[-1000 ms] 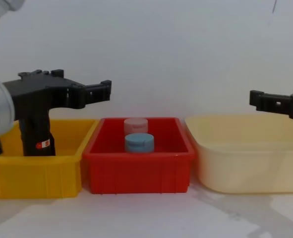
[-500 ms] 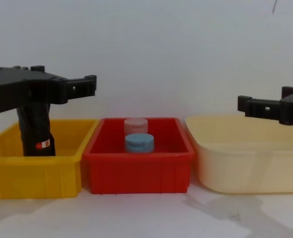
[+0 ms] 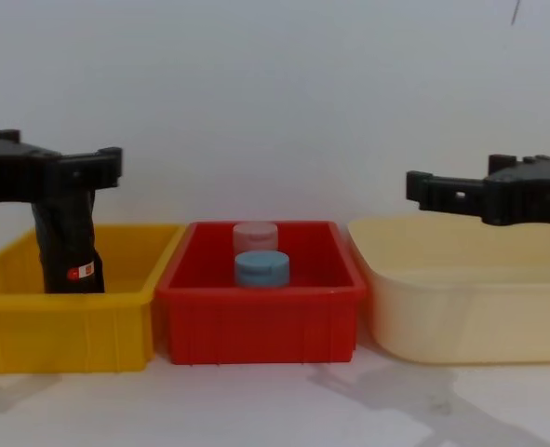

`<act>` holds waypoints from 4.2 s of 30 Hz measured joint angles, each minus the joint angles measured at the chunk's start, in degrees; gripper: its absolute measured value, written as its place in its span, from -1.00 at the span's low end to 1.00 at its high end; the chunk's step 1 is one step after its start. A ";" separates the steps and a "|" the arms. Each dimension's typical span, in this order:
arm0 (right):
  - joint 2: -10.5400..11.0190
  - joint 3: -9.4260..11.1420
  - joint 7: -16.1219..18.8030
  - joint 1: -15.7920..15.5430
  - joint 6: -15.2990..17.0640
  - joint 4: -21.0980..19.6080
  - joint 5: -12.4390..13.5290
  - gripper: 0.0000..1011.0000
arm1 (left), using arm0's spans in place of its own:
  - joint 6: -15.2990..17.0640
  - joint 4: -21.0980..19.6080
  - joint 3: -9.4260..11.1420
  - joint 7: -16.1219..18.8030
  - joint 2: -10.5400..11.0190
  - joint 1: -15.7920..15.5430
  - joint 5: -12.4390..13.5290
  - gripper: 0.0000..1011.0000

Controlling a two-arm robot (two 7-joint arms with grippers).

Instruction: Pick up the garbage bag with the one hand and transfer it to the other hand.

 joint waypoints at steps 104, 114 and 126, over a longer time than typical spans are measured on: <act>-17.32 -6.87 1.70 21.11 26.01 17.49 -5.17 0.98 | 1.27 28.68 -2.00 -10.24 -7.09 -20.54 -1.79 0.98; -18.36 -7.03 1.38 22.37 25.18 19.76 -4.94 0.98 | 1.49 30.00 -1.82 -10.45 -7.30 -21.36 -1.22 0.98; -19.87 -7.65 0.98 24.17 24.02 24.01 -5.18 0.98 | 1.59 30.71 -1.72 -10.56 -7.39 -21.77 -0.93 0.98</act>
